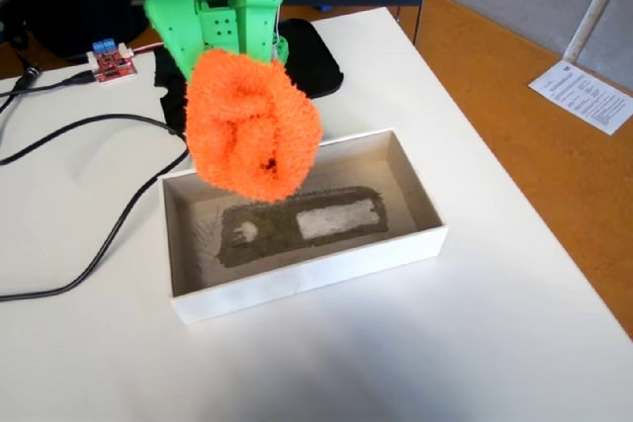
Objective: Remove orange objects from table
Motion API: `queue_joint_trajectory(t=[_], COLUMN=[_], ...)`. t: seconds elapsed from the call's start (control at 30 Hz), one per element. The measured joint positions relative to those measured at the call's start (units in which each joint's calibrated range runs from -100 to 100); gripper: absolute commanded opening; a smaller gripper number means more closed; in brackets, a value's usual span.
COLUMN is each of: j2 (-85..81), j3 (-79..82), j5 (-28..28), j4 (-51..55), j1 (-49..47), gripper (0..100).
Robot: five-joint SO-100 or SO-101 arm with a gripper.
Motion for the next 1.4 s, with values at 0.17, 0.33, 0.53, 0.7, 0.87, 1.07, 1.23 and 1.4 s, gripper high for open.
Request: queue_joint_trajectory(t=[0.17, 0.33, 0.53, 0.7, 0.87, 1.07, 1.23, 1.4], j2=[-0.4, 1.9, 2.3, 2.8, 2.8, 2.8, 2.9, 2.9], j3=[0.1, 0.1, 0.2, 0.2, 1.7, 4.1, 3.2, -4.3], j5=[-0.9, 1.0, -0.3, -1.8, 0.9, 1.6, -1.0, -3.1], j4=[-2.3, -4.8, -5.7, -5.7, -6.7, -8.2, -9.0, -12.3], j1=[-3.1, 2.5, 0.9, -3.5, 1.7, 3.0, -5.3, -23.5], gripper=[0, 0, 0, 0, 0, 0, 0, 1])
